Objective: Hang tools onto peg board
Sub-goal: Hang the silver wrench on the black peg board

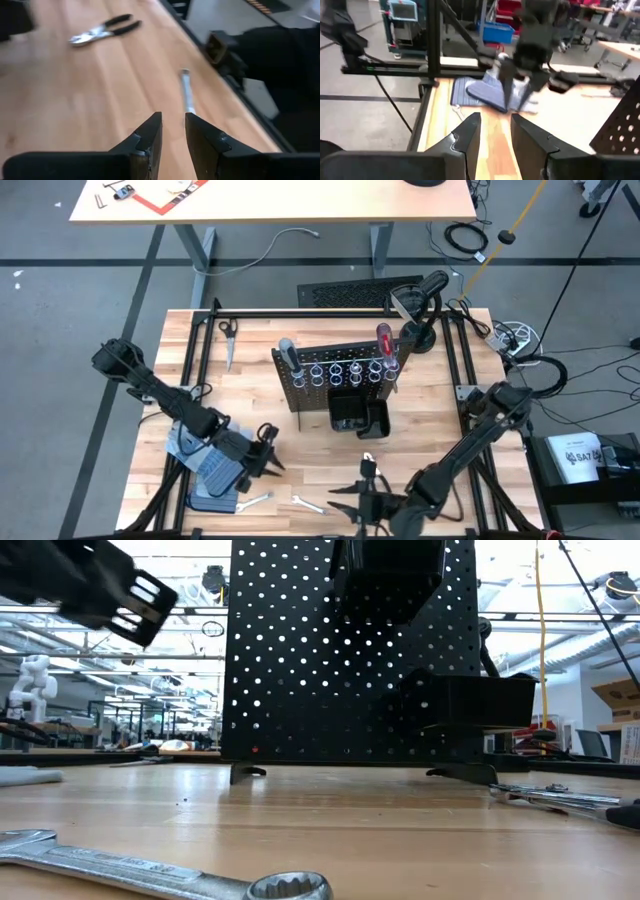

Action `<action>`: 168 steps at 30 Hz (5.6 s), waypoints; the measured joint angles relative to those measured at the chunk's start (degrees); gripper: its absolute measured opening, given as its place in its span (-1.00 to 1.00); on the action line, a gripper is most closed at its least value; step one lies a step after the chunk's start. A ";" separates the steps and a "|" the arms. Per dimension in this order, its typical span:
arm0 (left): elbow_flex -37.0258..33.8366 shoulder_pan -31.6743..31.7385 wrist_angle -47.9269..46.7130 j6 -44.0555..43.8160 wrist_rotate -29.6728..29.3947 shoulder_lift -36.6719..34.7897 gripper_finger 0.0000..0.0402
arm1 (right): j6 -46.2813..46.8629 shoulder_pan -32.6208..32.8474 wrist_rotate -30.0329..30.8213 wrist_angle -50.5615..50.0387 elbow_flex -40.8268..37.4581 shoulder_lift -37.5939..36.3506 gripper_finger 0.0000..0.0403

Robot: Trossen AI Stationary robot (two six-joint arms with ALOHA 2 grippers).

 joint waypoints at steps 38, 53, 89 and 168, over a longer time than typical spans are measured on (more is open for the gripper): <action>4.52 -6.33 1.14 -0.57 -4.56 19.74 -0.09 | 19.68 -5.01 -16.09 -16.39 0.00 2.06 -0.42; 4.88 -7.05 13.40 5.06 -8.71 23.81 -0.09 | 20.70 -5.41 -16.18 -17.02 0.00 2.06 -0.41; 13.16 -0.97 5.48 -0.12 -14.63 32.82 -0.09 | 27.10 -5.39 -16.64 -26.09 0.00 2.01 -0.41; 12.98 -0.10 5.06 -4.52 -13.98 32.93 -0.09 | 27.14 -5.41 -16.57 -26.02 0.00 2.01 -0.41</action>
